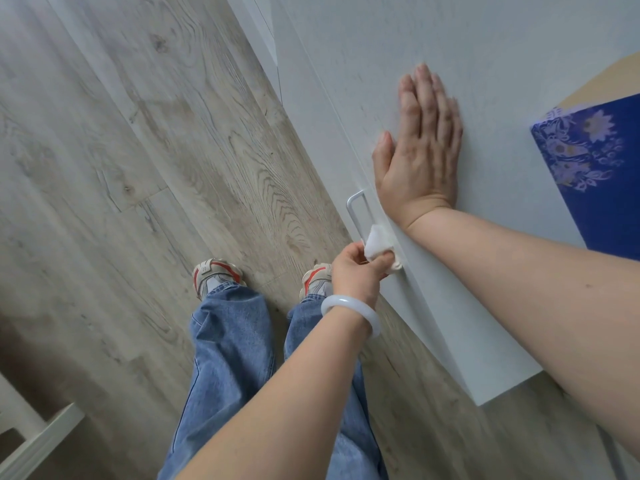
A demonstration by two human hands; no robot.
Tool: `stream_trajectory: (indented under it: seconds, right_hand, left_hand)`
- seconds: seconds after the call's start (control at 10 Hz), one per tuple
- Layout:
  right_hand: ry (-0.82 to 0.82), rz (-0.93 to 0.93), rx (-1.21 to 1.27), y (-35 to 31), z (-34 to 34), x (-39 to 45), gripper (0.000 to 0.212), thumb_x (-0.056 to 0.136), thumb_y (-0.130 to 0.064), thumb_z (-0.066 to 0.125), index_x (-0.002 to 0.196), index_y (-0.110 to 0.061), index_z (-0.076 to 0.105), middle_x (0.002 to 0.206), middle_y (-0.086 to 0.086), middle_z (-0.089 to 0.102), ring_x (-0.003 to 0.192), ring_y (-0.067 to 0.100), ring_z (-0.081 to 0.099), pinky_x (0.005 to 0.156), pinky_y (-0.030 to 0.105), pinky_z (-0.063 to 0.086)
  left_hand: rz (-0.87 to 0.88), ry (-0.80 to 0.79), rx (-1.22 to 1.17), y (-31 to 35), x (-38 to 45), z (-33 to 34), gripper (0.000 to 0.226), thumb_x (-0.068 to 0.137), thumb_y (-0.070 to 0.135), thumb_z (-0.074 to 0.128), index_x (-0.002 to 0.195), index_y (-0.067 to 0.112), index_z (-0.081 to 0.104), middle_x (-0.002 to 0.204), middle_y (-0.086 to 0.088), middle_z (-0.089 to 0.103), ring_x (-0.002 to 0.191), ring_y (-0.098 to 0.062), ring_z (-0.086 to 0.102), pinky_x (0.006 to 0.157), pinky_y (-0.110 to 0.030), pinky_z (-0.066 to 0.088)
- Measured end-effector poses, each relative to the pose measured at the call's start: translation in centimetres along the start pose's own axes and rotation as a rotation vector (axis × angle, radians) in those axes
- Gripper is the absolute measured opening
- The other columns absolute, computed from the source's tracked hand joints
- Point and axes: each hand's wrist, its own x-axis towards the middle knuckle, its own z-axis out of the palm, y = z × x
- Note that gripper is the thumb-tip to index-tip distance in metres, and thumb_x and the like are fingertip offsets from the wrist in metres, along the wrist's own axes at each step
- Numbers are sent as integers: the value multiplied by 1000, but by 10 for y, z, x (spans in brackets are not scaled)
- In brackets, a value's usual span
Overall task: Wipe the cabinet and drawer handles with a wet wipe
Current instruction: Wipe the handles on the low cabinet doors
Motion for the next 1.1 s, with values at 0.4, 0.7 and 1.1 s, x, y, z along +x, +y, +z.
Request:
stream_trajectory:
  seconds: [0.4, 0.7, 1.1]
  right_hand:
    - [-10, 4, 14, 1, -1, 0, 66, 87, -32, 41, 147, -7, 33, 156, 11, 28, 144, 25, 25, 119, 42, 16]
    - [0, 7, 24, 1, 0, 0, 65, 87, -32, 42, 147, -8, 35, 155, 11, 29, 144, 26, 27, 118, 43, 17]
    - [-6, 7, 17, 0, 0, 0, 65, 87, -32, 41, 147, -8, 34, 156, 11, 28, 144, 26, 25, 119, 42, 16]
  left_hand:
    - [131, -14, 201, 18, 20, -21, 33, 76, -9, 70, 107, -1, 61, 89, -17, 71, 78, -27, 70, 75, -36, 58]
    - [11, -212, 606, 47, 32, -37, 27, 71, -9, 75, 87, 10, 63, 77, -5, 68, 72, -20, 66, 80, -34, 56]
    - [302, 51, 385, 78, 40, -24, 29, 87, 8, 62, 70, 29, 72, 70, 5, 71, 71, -14, 64, 84, -39, 56]
